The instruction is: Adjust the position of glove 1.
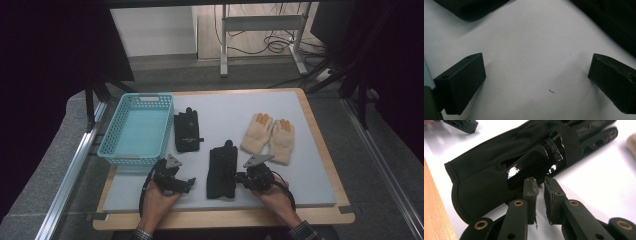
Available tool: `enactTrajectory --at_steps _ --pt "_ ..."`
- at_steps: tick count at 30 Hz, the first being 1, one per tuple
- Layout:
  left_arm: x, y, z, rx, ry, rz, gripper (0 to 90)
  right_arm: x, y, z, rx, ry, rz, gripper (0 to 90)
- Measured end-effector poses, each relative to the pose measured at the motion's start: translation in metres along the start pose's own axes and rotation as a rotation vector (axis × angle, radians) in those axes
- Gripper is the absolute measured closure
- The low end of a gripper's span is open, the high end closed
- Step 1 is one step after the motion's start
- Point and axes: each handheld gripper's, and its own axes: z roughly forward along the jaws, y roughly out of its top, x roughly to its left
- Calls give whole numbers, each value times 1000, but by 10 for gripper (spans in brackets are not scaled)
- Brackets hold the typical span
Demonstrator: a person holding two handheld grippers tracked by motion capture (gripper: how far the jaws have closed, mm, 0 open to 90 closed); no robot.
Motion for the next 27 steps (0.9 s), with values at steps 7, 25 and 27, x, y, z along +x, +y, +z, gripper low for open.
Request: enactTrajectory --at_steps 7,25,27 --pt "0 0 0 1 -1 0 12 -21 21 -6 -62 -28 38 701" --pt "0 0 0 -1 -3 -2 12 -43 133 95 -36 49 -61 698" --pt "0 0 0 1 -2 0 12 -46 137 106 -18 45 -60 686"
